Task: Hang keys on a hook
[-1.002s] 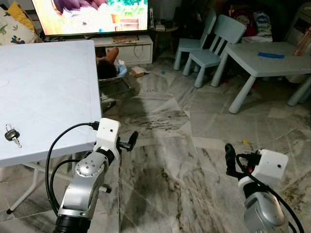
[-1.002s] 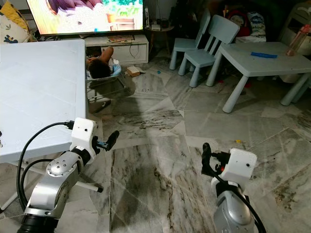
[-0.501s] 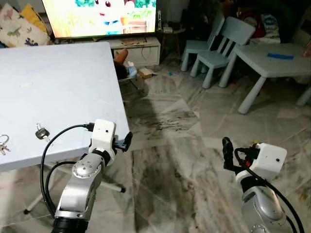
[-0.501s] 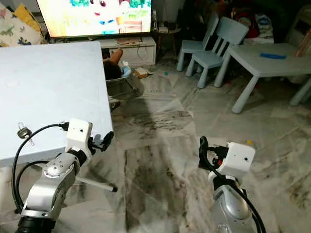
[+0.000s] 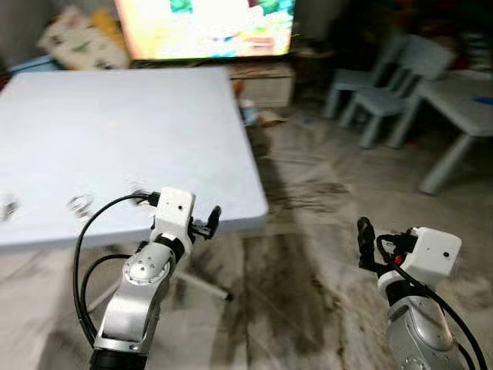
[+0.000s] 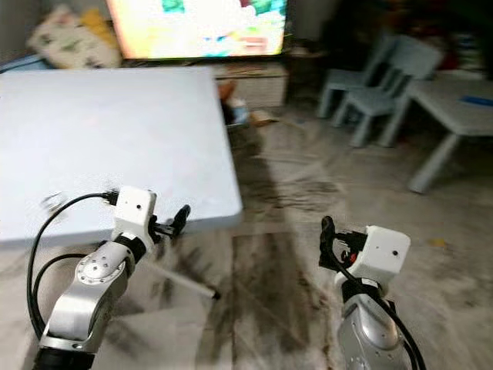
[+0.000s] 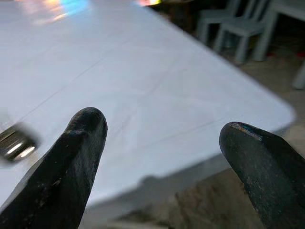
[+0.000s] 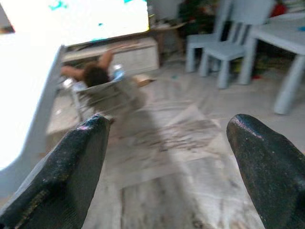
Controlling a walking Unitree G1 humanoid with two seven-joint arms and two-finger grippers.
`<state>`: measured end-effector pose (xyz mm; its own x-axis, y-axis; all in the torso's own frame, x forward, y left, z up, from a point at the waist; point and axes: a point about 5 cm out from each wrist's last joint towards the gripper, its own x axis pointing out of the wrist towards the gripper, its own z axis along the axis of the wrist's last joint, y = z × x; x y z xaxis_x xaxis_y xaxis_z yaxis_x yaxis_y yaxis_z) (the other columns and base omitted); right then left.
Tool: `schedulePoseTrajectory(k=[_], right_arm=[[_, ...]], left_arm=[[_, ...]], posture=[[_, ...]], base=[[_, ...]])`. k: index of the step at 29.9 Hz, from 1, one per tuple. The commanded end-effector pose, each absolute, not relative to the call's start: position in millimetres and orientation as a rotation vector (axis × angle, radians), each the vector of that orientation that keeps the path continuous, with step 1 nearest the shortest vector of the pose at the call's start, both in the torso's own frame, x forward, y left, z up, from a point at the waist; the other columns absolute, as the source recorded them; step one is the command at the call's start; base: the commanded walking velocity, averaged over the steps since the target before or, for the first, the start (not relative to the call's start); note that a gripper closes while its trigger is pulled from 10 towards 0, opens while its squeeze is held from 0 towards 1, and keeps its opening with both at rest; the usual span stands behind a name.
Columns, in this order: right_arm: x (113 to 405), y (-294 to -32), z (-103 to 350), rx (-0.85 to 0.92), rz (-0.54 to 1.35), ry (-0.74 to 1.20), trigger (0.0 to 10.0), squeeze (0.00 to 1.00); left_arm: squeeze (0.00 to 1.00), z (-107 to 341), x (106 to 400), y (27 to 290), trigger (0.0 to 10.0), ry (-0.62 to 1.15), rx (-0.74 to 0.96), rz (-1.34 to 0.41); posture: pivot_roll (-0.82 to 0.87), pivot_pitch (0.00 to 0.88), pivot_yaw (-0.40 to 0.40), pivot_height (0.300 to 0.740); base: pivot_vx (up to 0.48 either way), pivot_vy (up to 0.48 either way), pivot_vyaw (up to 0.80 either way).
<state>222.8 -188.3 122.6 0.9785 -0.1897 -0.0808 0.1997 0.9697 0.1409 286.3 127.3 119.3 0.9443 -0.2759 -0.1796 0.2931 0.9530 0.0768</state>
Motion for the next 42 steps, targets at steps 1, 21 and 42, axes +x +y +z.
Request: schedulePoseTrajectory(k=[1, 21, 42], right_arm=[[222.8, -189.5, 127.6, 0.149, -0.195, 0.051, 10.0, 0.00], [236.4, -193.9, 138.1, 0.108, -0.151, 0.013, 10.0, 0.00], [246.9, -185.0, 141.3, 0.105, -0.115, -0.004, 10.0, 0.00]], left_arm=[[0.00, 124.2, 286.5, 126.4, 10.0, 0.148, 0.116, -0.289], [0.00, 121.5, 291.0, 134.5, 10.0, 0.161, 0.124, -0.210], [0.00, 111.4, 285.5, 142.1, 10.0, 0.205, 0.092, -0.199]], posture=[[0.02, 0.047, -0.016, 0.740], [0.02, 0.068, -0.024, 0.740], [0.03, 0.063, -0.028, 0.740]], base=[[0.000, 0.000, 0.76], [0.000, 0.000, 0.74], [0.000, 0.000, 0.60]])
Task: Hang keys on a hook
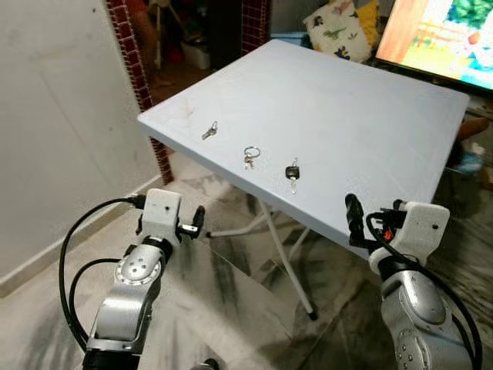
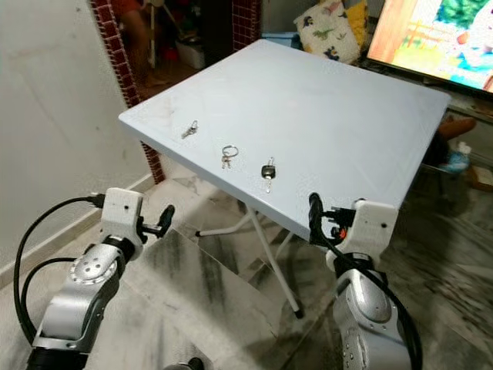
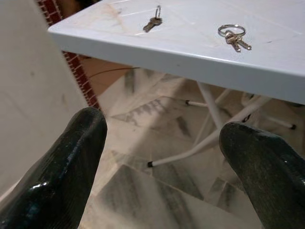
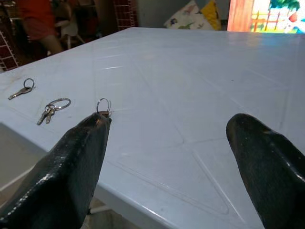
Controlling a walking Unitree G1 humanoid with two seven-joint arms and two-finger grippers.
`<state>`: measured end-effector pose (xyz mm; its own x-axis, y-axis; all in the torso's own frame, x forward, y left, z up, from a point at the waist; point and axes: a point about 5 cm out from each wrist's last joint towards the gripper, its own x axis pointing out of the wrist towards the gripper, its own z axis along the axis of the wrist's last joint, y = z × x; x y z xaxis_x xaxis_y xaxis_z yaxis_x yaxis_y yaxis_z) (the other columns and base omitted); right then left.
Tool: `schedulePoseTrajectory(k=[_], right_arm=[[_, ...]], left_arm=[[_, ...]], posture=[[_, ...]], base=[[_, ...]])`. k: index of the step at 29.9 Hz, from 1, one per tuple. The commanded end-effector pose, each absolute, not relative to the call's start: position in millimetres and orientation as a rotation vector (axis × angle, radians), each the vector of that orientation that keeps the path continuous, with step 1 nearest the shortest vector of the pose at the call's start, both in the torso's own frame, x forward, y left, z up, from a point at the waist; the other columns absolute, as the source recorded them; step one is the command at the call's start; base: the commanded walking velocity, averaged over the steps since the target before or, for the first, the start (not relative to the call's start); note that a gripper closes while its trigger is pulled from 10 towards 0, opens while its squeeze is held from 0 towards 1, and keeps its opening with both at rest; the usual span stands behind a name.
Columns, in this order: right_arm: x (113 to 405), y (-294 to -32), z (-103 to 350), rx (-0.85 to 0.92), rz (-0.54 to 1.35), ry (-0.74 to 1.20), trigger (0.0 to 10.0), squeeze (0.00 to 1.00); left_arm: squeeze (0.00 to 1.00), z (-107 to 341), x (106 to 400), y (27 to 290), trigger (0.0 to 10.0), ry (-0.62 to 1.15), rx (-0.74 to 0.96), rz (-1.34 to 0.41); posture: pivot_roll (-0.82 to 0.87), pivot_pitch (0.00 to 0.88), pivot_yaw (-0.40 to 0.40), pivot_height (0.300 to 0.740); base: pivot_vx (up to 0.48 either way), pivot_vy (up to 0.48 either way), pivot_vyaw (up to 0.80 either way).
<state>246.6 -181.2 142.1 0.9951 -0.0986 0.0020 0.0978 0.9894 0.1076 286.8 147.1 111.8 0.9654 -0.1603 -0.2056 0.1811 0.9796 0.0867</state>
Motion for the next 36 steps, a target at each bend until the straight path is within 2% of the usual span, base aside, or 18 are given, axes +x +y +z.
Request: schedulePoseTrajectory(k=[1, 13, 21, 26, 36], right_arm=[[247.4, -185.3, 141.2, 0.104, -0.122, -0.002, 10.0, 0.00], [248.8, -183.0, 143.5, 0.124, -0.113, -0.019, 10.0, 0.00], [248.2, -167.4, 141.7, 0.078, -0.001, -0.010, 10.0, 0.00], [248.7, -156.7, 142.6, 0.045, 0.073, -0.014, 10.0, 0.00], [246.5, -154.2, 139.6, 0.032, 0.100, -0.005, 10.0, 0.00]], left_arm=[[0.00, 111.4, 285.5, 141.6, 10.0, 0.203, 0.092, -0.209], [0.00, 115.3, 284.2, 134.8, 10.0, 0.190, 0.042, -0.265], [0.00, 113.1, 283.4, 140.8, 10.0, 0.194, 0.033, -0.237], [0.00, 111.2, 283.6, 138.5, 10.0, 0.210, 0.025, -0.254], [0.00, 110.3, 282.9, 136.9, 10.0, 0.211, 0.026, -0.262]], posture=[[0.03, 0.063, -0.028, 0.740], [0.03, 0.057, -0.031, 0.740], [0.03, 0.050, -0.034, 0.740], [0.03, 0.046, -0.034, 0.740], [0.03, 0.043, -0.031, 0.740]], base=[[0.000, 0.000, 0.00], [0.000, 0.000, 0.00], [0.000, 0.000, 0.00], [0.275, 0.000, 0.00], [0.302, 0.000, 0.00]])
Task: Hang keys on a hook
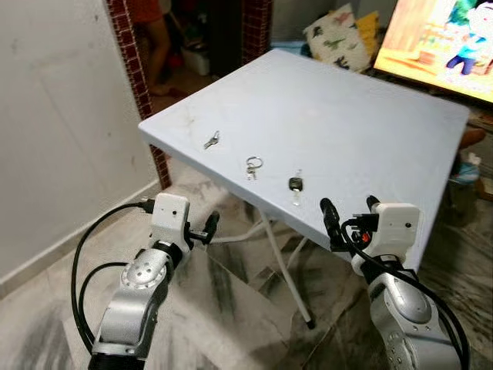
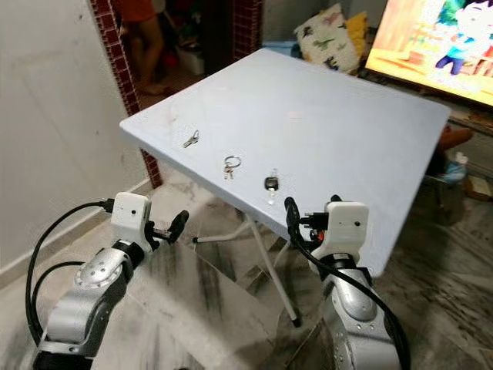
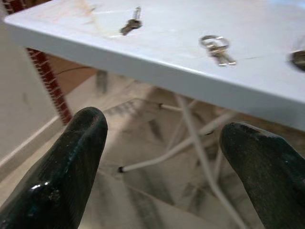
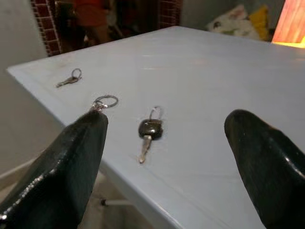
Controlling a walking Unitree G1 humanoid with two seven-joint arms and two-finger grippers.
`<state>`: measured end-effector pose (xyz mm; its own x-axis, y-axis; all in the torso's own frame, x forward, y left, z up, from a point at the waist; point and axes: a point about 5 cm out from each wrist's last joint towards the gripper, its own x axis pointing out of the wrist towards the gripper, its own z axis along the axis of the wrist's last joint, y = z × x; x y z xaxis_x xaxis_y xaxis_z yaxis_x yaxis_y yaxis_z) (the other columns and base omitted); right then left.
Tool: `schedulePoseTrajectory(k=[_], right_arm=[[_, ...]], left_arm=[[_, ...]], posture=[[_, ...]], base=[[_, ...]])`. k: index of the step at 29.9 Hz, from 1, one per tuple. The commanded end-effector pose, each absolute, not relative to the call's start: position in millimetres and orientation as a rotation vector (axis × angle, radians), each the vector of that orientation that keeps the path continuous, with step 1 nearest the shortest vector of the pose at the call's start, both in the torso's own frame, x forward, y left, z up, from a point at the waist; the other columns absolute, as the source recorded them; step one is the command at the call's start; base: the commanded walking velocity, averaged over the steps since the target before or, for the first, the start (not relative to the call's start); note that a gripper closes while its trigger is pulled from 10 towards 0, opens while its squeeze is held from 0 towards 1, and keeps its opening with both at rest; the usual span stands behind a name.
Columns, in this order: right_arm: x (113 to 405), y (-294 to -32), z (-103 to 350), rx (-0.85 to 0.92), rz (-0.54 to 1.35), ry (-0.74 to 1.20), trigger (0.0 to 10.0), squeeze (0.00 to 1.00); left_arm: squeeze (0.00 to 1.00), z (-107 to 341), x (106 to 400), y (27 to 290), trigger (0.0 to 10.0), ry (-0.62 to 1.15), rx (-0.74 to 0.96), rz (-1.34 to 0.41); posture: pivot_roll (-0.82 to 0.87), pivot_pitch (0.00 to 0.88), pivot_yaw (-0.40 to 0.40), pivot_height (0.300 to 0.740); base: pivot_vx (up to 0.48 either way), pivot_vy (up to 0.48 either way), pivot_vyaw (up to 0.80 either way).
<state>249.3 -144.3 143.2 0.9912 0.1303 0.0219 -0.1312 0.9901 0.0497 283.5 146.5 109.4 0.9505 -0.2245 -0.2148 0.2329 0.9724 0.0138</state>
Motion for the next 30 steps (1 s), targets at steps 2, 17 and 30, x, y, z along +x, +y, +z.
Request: schedulePoseTrajectory(k=[2, 17, 30], right_arm=[[246.1, -153.8, 139.5, 0.031, 0.102, -0.005, 10.0, 0.00], [244.8, -152.2, 137.5, 0.029, 0.116, -0.001, 10.0, 0.00], [247.8, -149.5, 139.2, 0.021, 0.131, -0.013, 10.0, 0.00]], left_arm=[[0.00, 110.3, 282.7, 136.7, 10.0, 0.212, 0.025, -0.262], [0.00, 110.2, 281.8, 134.8, 10.0, 0.212, 0.025, -0.271], [0.00, 108.9, 281.7, 137.3, 10.0, 0.215, 0.063, -0.236]], posture=[[0.03, 0.044, -0.032, 0.740], [0.03, 0.046, -0.032, 0.740], [0.03, 0.050, -0.037, 0.740]], base=[[0.313, 0.000, 0.00], [0.272, 0.000, 0.00], [0.000, 0.000, 0.27]])
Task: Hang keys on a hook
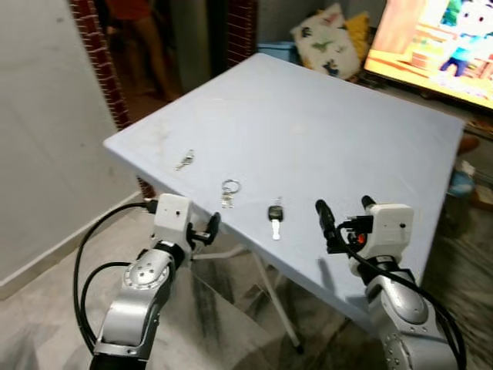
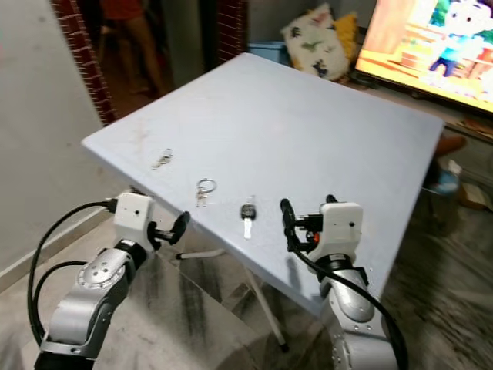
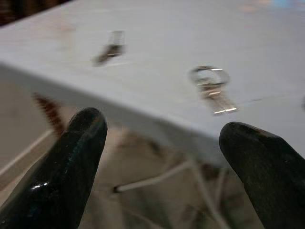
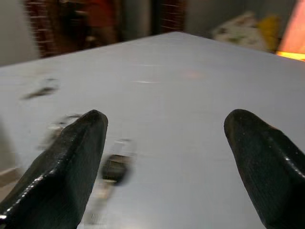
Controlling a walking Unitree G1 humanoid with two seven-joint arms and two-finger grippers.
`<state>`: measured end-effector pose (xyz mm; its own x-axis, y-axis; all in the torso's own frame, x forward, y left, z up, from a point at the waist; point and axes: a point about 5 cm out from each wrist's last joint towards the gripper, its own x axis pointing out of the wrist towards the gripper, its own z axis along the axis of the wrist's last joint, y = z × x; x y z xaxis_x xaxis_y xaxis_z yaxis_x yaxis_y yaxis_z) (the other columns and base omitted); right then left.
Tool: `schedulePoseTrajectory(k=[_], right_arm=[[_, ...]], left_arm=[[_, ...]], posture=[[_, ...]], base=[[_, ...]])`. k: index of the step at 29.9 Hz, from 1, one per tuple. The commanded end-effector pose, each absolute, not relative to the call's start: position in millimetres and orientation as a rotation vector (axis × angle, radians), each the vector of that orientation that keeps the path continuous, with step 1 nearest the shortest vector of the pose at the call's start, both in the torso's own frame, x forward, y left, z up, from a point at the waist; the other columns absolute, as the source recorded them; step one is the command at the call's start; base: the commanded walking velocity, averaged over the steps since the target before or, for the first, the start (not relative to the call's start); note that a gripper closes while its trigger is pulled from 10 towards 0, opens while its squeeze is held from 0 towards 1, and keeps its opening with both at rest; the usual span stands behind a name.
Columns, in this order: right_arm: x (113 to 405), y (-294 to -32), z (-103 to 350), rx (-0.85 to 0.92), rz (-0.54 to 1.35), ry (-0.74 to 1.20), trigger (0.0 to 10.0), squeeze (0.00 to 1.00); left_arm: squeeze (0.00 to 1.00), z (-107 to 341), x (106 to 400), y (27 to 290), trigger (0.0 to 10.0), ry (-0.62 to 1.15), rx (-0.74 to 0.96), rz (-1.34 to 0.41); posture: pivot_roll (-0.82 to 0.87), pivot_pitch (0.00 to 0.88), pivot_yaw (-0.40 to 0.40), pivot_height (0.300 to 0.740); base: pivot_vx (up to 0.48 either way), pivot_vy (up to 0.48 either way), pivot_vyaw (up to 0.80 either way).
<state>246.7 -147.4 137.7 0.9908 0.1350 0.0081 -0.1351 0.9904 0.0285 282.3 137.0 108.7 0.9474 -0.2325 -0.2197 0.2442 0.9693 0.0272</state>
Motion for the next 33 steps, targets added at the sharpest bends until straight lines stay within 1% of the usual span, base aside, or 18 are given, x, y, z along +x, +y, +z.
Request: schedulePoseTrajectory(k=[1, 9, 16, 20, 21, 23, 25, 28, 31, 33], right_arm=[[248.4, -149.2, 139.3, 0.016, 0.132, -0.013, 10.0, 0.00], [251.7, -147.8, 139.9, 0.011, 0.128, -0.016, 10.0, 0.00], [258.5, -146.8, 139.5, 0.015, 0.088, -0.004, 10.0, 0.00], [265.8, -143.1, 129.3, 0.062, 0.073, 0.079, 10.0, 0.00], [269.2, -138.1, 126.0, 0.087, 0.096, 0.100, 10.0, 0.00], [270.7, -135.9, 125.6, 0.088, 0.107, 0.101, 10.0, 0.00], [273.8, -131.2, 123.2, 0.088, 0.130, 0.115, 10.0, 0.00], [281.5, -128.4, 116.6, 0.087, 0.117, 0.139, 10.0, 0.00], [284.8, -128.9, 113.6, 0.076, 0.100, 0.150, 10.0, 0.00], [292.4, -123.9, 110.2, 0.082, 0.106, 0.174, 10.0, 0.00]], left_arm=[[0.00, 108.8, 281.9, 137.4, 10.0, 0.215, 0.067, -0.232], [0.00, 109.0, 282.2, 136.7, 10.0, 0.211, 0.072, -0.227], [0.00, 108.0, 282.8, 135.6, 10.0, 0.223, 0.078, -0.241], [0.00, 104.1, 282.0, 136.7, 10.0, 0.246, 0.099, -0.235], [0.00, 102.2, 281.4, 136.1, 10.0, 0.257, 0.100, -0.243], [0.00, 101.5, 281.1, 135.5, 10.0, 0.262, 0.097, -0.249], [0.00, 100.4, 280.5, 133.6, 10.0, 0.274, 0.086, -0.270], [0.00, 97.8, 273.5, 121.6, 10.0, 0.287, 0.077, -0.387], [0.00, 94.7, 268.3, 117.1, 10.0, 0.298, 0.081, -0.431], [0.00, 91.7, 262.3, 110.0, 10.0, 0.313, 0.099, -0.511]], posture=[[0.03, 0.050, -0.037, 0.740], [0.03, 0.051, -0.038, 0.740], [0.03, 0.050, -0.040, 0.740], [0.03, 0.051, -0.039, 0.740], [0.04, 0.051, -0.041, 0.740], [0.04, 0.051, -0.041, 0.740], [0.04, 0.051, -0.042, 0.740], [0.05, 0.050, -0.045, 0.740], [0.06, 0.049, -0.046, 0.740], [0.06, 0.049, -0.049, 0.740]], base=[[0.000, 0.000, 0.59], [0.000, 0.000, 0.56], [0.000, 0.000, 0.00], [0.000, 0.000, 0.00], [0.000, 0.000, 0.00], [0.000, 0.000, 0.00], [0.000, 0.000, 0.00], [0.000, 0.000, 0.00], [0.000, 0.000, 0.00], [0.000, 0.000, 0.00]])
